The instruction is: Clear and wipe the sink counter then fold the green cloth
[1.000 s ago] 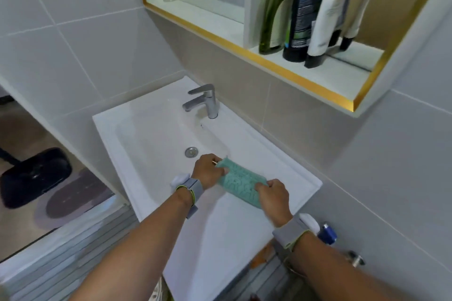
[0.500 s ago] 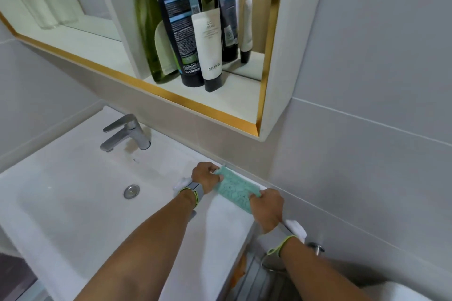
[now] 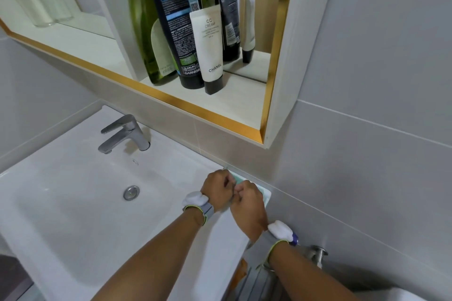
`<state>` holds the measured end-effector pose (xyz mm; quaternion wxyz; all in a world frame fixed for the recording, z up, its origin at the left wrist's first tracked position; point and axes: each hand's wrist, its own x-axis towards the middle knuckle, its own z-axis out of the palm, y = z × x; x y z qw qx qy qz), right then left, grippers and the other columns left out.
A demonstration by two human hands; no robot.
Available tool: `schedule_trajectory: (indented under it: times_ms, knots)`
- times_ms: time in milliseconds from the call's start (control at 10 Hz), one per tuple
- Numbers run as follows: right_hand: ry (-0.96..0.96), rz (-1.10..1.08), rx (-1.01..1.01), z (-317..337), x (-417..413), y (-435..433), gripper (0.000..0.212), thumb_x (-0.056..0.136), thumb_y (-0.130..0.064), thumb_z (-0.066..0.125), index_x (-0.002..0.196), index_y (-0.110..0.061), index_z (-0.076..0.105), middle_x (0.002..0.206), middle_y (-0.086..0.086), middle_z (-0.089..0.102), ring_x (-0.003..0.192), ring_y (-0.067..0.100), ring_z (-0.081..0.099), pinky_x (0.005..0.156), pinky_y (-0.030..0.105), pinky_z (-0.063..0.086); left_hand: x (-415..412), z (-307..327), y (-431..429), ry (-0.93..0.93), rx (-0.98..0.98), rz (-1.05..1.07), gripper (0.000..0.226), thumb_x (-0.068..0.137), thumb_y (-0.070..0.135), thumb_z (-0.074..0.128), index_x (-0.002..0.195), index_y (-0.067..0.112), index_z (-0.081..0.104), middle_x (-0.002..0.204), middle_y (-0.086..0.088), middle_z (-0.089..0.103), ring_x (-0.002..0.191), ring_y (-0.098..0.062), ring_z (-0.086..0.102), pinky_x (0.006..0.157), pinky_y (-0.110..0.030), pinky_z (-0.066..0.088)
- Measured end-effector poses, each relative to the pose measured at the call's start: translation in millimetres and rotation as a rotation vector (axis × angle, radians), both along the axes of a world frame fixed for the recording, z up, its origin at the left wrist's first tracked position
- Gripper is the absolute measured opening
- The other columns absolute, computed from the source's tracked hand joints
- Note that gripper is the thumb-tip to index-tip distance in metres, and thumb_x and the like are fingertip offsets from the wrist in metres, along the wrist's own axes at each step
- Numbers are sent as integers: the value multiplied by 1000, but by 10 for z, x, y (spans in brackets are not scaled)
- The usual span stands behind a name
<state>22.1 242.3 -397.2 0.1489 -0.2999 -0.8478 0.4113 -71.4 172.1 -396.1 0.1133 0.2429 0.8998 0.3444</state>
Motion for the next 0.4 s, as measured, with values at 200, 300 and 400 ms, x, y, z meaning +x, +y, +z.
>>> schedule_trajectory:
  times_ms: [200, 300, 400]
  knots:
    - [-110, -201, -151, 5, -67, 314, 26, 76, 6, 48, 85, -5, 70, 92, 11, 72, 91, 30, 66, 80, 30, 52, -149, -48, 2, -104, 46, 157, 20, 78, 2, 52, 72, 17, 63, 79, -10, 70, 76, -32, 64, 68, -35, 54]
    - [-124, -211, -160, -9, -51, 363, 25, 80, 0, 47, 82, -12, 69, 91, 9, 73, 88, 29, 67, 74, 27, 52, -177, -51, -32, -118, 47, 190, 17, 81, 9, 55, 74, 20, 66, 83, -6, 69, 79, -29, 64, 69, -32, 52]
    - [-63, -248, -165, -23, 74, 379, 22, 81, -8, 50, 82, -24, 64, 94, 2, 70, 89, 22, 65, 75, 27, 50, -241, -55, -121, -104, 93, 238, 8, 88, 22, 60, 88, 19, 67, 97, -7, 62, 88, -28, 60, 73, -29, 45]
